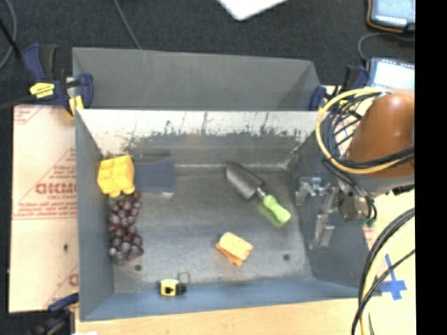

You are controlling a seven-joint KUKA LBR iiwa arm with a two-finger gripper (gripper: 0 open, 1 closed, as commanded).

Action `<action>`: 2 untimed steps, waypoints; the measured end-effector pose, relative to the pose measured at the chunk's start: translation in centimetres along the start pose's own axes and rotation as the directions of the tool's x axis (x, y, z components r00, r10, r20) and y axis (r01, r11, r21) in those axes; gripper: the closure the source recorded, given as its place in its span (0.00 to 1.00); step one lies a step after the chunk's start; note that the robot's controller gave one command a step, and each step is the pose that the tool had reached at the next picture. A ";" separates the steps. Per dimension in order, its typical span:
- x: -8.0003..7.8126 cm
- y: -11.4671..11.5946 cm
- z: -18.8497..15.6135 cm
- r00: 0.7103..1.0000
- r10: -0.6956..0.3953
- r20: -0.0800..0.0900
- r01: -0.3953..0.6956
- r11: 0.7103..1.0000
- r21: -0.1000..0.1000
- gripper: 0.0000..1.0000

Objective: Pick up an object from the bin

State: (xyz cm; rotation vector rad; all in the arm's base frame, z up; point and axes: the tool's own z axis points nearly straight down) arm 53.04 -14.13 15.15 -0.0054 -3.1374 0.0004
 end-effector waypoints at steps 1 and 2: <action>-0.2 0.1 -0.5 1.000 -0.005 0.008 0.005 1.000 0.002 0.00; -4.9 2.8 5.2 0.999 0.032 0.015 -0.032 0.999 0.002 0.00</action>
Offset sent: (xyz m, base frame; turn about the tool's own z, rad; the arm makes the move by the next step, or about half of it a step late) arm 0.0618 0.0404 -0.0815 0.0429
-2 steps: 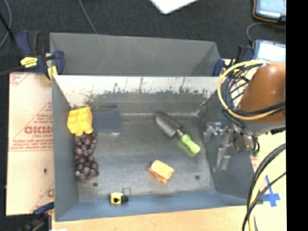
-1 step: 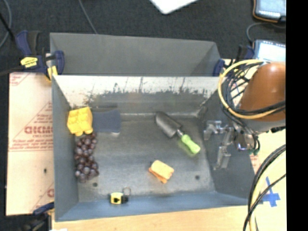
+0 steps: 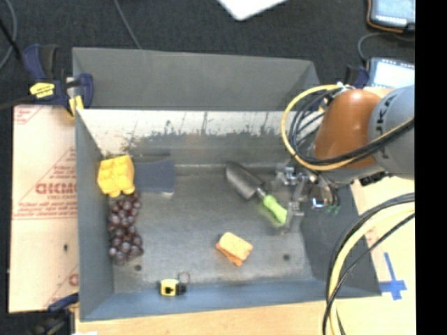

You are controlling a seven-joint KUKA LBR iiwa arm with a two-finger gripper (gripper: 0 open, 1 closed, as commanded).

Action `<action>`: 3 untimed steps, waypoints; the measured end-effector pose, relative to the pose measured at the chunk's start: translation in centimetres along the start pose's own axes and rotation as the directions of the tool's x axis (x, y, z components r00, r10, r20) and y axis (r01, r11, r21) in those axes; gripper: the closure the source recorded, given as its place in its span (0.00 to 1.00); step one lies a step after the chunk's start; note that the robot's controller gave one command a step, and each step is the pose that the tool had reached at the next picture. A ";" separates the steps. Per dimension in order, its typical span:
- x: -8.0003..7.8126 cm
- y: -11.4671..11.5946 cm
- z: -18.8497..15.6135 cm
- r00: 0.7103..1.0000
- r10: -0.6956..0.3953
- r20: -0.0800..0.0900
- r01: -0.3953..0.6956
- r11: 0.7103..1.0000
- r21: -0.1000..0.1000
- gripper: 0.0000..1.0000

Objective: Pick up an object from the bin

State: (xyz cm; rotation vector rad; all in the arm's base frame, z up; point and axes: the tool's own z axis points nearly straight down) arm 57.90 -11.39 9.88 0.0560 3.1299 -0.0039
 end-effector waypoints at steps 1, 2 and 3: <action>-0.9 0.7 1.3 0.996 0.088 -0.016 -0.088 0.996 -0.002 0.00; -1.7 1.3 -0.7 0.966 0.259 0.005 -0.259 0.966 -0.001 0.00; -2.3 2.7 2.0 0.998 0.057 -0.008 -0.057 0.998 -0.001 0.00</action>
Offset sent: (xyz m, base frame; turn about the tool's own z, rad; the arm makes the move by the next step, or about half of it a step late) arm 0.0164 0.0150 0.0055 0.2636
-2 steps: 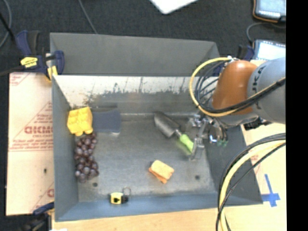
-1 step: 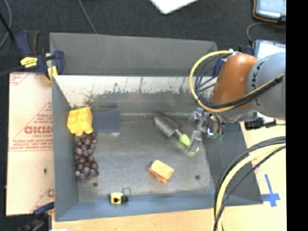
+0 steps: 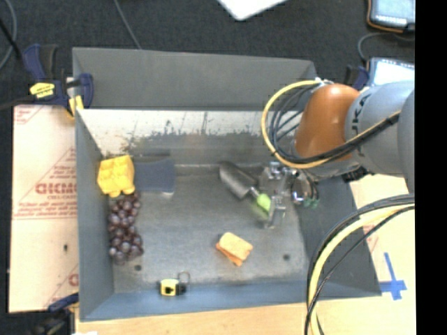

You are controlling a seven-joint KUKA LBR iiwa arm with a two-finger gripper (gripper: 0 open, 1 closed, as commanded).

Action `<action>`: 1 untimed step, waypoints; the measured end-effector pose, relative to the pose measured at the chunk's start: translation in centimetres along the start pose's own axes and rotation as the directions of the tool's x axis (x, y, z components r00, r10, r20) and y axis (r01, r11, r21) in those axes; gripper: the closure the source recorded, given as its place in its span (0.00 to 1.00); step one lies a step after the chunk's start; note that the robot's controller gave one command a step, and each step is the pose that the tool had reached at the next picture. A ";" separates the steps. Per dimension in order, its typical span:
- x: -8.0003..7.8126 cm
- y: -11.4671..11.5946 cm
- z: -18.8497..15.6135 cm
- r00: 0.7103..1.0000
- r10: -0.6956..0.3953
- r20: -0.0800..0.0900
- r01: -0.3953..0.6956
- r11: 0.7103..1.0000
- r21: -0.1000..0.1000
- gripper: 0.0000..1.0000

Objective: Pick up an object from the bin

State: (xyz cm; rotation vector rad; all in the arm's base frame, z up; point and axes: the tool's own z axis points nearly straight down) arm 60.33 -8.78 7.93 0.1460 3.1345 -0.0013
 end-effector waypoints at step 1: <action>-0.3 1.9 0.8 0.968 0.250 0.014 -0.250 0.968 -0.002 1.00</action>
Offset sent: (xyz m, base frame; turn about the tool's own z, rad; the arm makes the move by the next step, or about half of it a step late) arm 0.0000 0.0000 0.0000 0.0000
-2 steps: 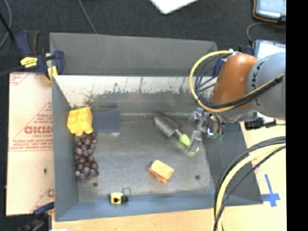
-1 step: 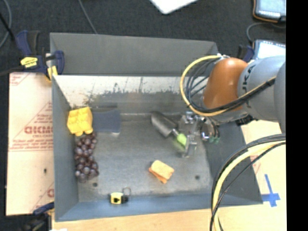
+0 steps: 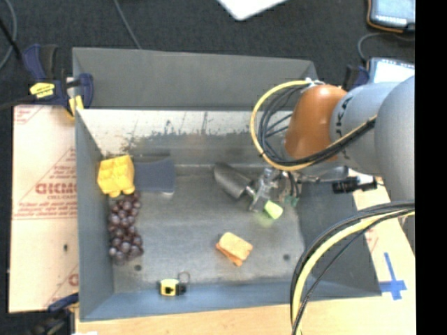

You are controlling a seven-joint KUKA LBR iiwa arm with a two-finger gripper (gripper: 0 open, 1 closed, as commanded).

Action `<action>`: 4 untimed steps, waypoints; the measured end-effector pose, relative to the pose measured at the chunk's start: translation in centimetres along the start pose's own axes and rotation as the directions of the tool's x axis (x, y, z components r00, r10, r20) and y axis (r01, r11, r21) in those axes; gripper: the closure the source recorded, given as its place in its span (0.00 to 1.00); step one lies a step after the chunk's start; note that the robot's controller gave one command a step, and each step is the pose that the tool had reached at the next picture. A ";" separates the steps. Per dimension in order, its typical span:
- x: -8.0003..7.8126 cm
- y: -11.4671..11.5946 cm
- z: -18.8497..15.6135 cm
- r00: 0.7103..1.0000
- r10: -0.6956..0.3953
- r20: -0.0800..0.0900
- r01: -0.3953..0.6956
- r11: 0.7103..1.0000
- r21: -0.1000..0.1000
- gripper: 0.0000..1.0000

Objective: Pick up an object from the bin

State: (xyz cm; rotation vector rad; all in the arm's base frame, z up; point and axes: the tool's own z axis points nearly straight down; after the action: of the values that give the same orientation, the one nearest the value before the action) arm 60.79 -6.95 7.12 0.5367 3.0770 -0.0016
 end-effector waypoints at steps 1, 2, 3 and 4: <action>0.0 0.0 0.0 1.000 0.000 0.000 0.000 1.000 0.000 1.00; 0.0 0.0 -0.3 1.000 -0.001 0.001 0.001 1.000 0.001 1.00; 0.1 -0.1 -1.6 1.000 -0.002 -0.004 0.002 1.000 0.001 1.00; 0.0 -0.1 -3.6 1.000 -0.003 -0.001 0.003 1.000 0.001 1.00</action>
Offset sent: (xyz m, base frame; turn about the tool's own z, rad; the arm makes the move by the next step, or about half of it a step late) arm 0.0002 -0.0001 0.0263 0.0000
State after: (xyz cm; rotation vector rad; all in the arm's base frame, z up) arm 60.67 -7.00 10.69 0.5327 3.0792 -0.0021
